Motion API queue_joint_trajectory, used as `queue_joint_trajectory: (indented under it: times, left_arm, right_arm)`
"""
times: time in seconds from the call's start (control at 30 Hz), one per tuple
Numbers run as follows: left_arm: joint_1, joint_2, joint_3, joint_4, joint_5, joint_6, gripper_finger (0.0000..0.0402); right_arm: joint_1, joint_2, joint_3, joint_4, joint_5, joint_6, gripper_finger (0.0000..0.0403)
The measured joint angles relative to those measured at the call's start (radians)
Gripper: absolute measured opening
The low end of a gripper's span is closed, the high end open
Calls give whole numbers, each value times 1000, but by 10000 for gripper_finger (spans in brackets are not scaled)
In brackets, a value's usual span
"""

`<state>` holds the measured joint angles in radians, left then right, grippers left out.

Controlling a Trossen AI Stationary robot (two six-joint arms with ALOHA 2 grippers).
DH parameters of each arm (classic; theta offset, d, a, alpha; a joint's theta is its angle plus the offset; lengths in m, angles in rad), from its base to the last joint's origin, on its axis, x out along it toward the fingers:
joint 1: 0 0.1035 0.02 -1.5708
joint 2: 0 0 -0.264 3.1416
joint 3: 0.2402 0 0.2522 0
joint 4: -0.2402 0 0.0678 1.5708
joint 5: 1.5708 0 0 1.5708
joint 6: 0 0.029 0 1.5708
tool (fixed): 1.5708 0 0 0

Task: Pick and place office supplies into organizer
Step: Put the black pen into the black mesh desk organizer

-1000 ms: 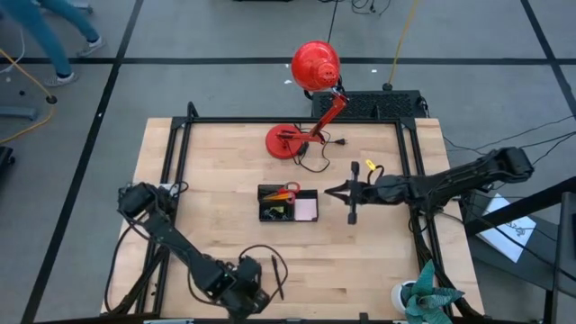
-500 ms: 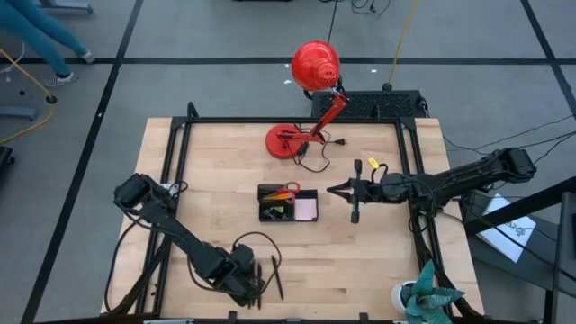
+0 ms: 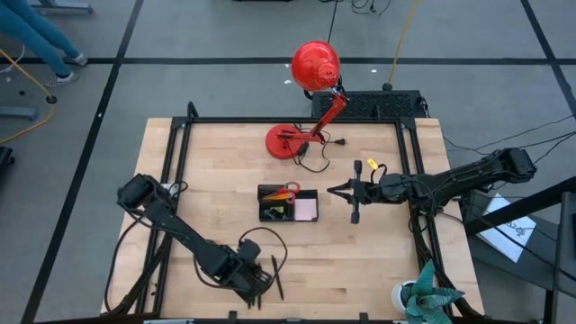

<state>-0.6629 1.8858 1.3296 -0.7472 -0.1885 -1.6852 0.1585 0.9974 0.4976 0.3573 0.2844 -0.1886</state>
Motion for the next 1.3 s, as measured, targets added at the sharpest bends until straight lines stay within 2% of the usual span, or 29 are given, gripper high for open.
queue_joint_trajectory:
  times: [0.17, 0.33, 0.43, 0.63, 1.17, 1.3]
  left_arm:
    - [-5, 26, -1, -18, 39, -5, 95]
    - [-4, 26, -1, -19, 64, -87, 156]
    - [-3, 27, -1, -28, 85, -122, 177]
    - [0, 58, -1, -57, 167, -158, 184]
    - [19, 102, 0, -67, 154, -153, 184]
    - [31, 129, 5, -65, 188, -122, 184]
  right_arm:
    - [0, 0, 0, -4, 0, 0, 4]
    - [0, 0, 0, -4, 1, 0, 4]
    - [0, 0, 0, -4, 1, 0, 4]
    - [0, 0, 0, -4, 2, 4, 4]
    - [0, 0, 0, -4, 2, 31, 4]
    - [0, 0, 1, -4, 1, 31, 4]
